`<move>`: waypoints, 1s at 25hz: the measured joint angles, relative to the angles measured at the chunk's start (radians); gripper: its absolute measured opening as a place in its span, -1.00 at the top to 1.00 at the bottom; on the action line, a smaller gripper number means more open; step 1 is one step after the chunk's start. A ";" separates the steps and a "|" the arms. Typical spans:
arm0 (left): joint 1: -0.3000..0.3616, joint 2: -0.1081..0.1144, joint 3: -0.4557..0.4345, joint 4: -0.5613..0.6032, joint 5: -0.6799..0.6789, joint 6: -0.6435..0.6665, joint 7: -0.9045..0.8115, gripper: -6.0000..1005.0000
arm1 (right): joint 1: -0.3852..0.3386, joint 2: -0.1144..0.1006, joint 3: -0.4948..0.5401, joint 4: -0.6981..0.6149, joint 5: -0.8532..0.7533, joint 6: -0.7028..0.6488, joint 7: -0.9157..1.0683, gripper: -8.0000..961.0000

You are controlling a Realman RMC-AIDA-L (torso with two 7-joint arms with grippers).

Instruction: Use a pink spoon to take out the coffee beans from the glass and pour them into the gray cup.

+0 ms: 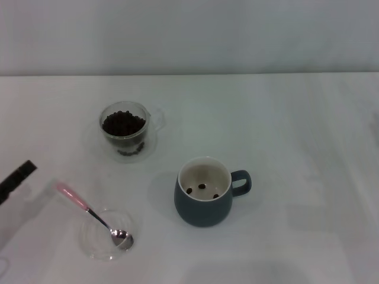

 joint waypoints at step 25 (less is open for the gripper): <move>-0.070 -0.040 -0.475 -0.150 -0.282 -0.109 1.226 -0.77 | -0.020 0.002 -0.008 0.005 -0.005 0.154 -0.008 -0.75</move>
